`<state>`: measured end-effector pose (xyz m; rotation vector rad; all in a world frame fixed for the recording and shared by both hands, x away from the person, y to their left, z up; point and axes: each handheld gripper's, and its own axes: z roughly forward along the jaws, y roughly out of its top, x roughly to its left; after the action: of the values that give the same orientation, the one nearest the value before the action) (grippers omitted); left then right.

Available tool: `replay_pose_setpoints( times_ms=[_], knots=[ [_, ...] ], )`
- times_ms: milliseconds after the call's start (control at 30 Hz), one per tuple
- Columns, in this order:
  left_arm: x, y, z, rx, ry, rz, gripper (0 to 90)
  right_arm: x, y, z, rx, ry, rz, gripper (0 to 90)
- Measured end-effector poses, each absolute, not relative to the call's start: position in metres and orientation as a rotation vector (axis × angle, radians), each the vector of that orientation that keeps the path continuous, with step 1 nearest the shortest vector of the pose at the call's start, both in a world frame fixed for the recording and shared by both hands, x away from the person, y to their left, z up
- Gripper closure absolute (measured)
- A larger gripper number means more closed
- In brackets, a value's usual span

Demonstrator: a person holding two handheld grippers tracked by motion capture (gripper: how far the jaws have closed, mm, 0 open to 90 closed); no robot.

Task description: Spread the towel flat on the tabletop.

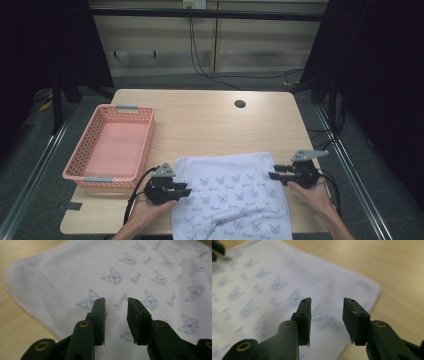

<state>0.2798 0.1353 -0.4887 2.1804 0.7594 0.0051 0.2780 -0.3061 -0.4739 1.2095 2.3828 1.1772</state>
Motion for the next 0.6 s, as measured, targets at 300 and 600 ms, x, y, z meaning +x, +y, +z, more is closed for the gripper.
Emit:
replay_pose_setpoints(
  times_ms=[300,600],
  knots=[
    [0.292,0.133,-0.497,2.185,0.824,0.048,63.6,0.337,-0.305,-0.503,1.296,2.345,1.052,49.6],
    [0.290,0.129,-0.500,2.180,0.799,0.074,65.8,0.323,-0.293,-0.503,1.222,2.352,1.001,82.5]
  ],
)
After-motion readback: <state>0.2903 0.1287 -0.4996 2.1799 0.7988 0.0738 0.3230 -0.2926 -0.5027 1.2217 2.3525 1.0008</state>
